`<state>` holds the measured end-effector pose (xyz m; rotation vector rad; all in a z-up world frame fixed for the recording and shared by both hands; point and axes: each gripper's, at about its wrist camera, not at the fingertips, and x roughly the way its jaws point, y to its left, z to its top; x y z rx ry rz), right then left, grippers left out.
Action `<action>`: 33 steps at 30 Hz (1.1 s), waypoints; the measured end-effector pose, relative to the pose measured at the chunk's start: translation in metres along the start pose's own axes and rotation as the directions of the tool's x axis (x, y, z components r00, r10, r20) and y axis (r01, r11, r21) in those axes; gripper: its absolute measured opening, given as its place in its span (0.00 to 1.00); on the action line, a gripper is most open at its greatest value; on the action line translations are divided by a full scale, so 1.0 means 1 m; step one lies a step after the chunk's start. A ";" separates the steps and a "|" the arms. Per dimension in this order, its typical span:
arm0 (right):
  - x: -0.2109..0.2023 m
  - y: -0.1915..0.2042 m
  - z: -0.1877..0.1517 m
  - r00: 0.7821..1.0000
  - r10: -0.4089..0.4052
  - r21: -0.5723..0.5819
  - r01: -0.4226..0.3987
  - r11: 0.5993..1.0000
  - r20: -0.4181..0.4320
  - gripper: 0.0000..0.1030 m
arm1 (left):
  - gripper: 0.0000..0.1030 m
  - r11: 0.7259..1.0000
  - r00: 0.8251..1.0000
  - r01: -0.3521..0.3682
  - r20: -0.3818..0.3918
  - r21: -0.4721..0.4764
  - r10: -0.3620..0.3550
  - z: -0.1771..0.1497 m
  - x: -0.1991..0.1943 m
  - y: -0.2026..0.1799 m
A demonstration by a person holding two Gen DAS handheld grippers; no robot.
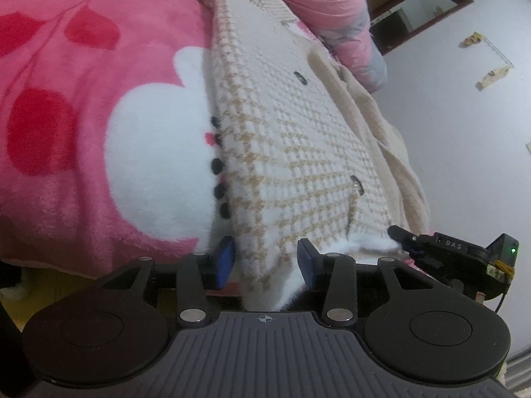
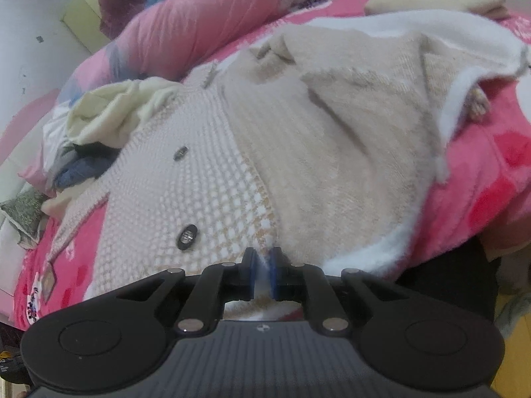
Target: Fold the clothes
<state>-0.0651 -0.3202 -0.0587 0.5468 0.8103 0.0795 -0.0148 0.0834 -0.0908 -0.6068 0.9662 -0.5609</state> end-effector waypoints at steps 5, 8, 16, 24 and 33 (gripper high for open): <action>-0.004 -0.002 0.003 1.000 -0.027 -0.002 0.027 1.000 -0.015 0.12 | 0.09 0.995 0.997 -0.075 -0.019 0.073 0.076 -0.006 0.003 -0.006; -0.008 -0.002 0.006 0.997 -0.071 -0.014 0.071 0.997 -0.026 0.16 | 0.08 0.991 0.994 -0.101 -0.022 0.092 0.103 -0.006 -0.001 -0.008; -0.029 0.041 0.032 0.988 -0.037 -0.170 0.062 0.983 0.147 0.23 | 0.31 0.973 0.991 -0.134 0.040 0.186 0.129 -0.002 -0.035 -0.019; 0.045 0.117 0.030 0.985 0.146 -0.341 -0.105 0.934 0.096 0.23 | 0.34 0.978 0.978 -0.150 0.166 0.144 0.126 0.019 -0.053 -0.019; 0.103 0.133 -0.020 0.999 0.019 -0.468 -0.002 0.884 0.032 0.24 | 0.34 0.973 0.955 -0.213 0.230 0.089 0.187 0.060 -0.033 0.000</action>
